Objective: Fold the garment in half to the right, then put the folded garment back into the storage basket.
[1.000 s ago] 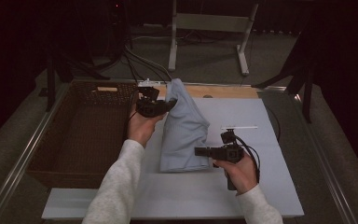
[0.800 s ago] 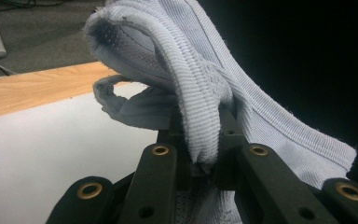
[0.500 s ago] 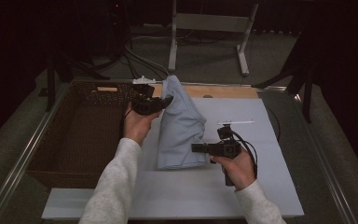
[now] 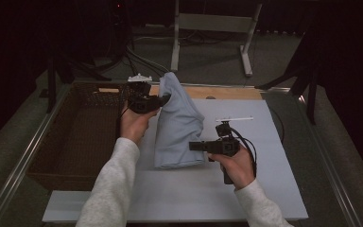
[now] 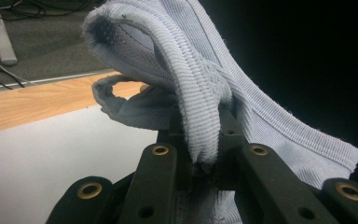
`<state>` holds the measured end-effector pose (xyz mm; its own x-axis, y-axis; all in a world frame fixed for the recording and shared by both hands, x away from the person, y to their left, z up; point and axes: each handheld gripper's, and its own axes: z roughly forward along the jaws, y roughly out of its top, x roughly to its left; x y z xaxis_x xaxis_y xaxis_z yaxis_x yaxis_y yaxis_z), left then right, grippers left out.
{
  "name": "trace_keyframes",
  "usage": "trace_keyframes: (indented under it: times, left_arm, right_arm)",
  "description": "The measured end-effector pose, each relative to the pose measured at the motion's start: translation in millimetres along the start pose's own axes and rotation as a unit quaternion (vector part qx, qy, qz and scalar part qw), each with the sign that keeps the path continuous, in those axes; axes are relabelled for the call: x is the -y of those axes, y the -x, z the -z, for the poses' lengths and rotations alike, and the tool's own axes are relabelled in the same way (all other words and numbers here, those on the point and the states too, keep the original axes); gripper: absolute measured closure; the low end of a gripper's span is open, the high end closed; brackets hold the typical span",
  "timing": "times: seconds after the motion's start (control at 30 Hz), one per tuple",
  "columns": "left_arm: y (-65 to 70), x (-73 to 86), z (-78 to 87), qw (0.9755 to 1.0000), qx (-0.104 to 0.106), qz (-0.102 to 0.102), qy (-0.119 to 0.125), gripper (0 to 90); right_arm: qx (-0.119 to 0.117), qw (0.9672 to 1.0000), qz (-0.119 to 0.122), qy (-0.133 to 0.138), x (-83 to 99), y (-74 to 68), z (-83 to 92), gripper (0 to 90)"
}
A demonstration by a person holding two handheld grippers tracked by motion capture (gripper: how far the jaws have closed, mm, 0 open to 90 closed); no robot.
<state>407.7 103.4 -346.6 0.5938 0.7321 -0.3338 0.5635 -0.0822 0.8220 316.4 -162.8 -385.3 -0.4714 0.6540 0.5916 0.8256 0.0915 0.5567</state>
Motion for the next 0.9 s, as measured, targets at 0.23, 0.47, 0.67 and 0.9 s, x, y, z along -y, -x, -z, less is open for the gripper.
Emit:
trace_keyframes:
  times: [0.23,0.47,0.67,0.9]
  left_arm:
    - [-4.2,-1.5,4.3,1.0000,-0.001,0.004,0.004,82.2]
    - [-7.6,-2.9,7.1,1.0000,-0.002,0.006,0.006,82.2]
    - [-9.5,-4.1,10.3,0.9999,-0.004,0.008,0.009,82.2]
    - [-11.4,-6.7,14.1,0.9999,-0.006,0.008,0.013,82.2]
  right_arm:
    - [-0.007,1.0000,0.002,0.000,-5.4,-5.5,-2.8,79.0]
    - [-0.017,0.9998,-0.004,0.000,-8.1,-6.9,-7.8,79.0]
    - [-0.021,0.9998,-0.005,0.000,-10.1,-8.4,-9.9,79.0]
    - [-0.025,0.9997,-0.001,0.002,-13.6,-11.7,-10.7,79.0]
